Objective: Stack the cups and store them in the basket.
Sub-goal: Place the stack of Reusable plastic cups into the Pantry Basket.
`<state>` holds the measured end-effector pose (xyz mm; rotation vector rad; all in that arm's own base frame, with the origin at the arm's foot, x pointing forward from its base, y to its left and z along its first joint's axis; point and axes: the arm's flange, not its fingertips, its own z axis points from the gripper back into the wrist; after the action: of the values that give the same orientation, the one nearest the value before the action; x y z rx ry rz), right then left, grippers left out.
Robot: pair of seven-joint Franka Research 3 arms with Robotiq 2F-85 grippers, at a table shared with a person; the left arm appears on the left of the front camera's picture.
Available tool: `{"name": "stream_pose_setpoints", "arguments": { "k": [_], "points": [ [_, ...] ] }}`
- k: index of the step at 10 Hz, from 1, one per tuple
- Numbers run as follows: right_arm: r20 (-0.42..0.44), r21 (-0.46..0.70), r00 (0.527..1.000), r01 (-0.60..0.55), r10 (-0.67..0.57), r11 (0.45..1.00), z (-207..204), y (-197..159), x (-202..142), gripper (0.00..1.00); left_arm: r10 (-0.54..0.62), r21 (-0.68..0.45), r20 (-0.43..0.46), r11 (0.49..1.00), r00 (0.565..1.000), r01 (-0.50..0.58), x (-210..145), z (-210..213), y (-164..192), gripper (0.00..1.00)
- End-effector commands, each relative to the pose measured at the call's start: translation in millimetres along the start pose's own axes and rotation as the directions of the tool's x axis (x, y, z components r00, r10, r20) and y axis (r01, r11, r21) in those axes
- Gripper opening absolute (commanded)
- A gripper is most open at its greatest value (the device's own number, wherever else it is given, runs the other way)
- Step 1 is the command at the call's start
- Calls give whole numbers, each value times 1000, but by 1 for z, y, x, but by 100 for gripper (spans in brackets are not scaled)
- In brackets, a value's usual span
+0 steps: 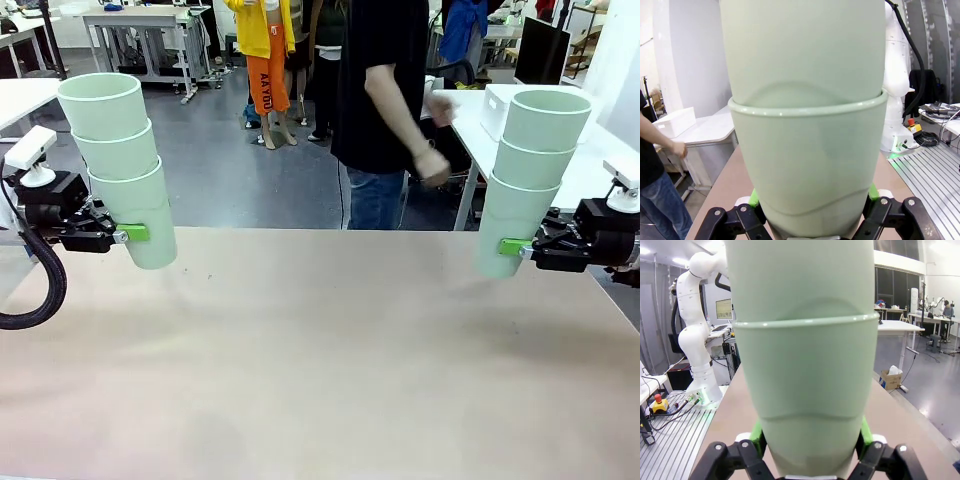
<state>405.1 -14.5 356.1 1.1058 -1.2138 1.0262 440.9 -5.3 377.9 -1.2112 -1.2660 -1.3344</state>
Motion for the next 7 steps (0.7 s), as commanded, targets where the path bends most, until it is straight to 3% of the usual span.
{"name": "stream_pose_setpoints", "arguments": {
  "k": [1,7],
  "points": [
    [-1,0,1000,-11,11,1000,-2,0,3,84,-8,-2,5,1000,1000,8,4,0,1,85],
    [-1,0,1000,-11,11,1000,-2,0,3,84,-8,-2,5,1000,1000,8,4,0,1,85]
  ]
}}
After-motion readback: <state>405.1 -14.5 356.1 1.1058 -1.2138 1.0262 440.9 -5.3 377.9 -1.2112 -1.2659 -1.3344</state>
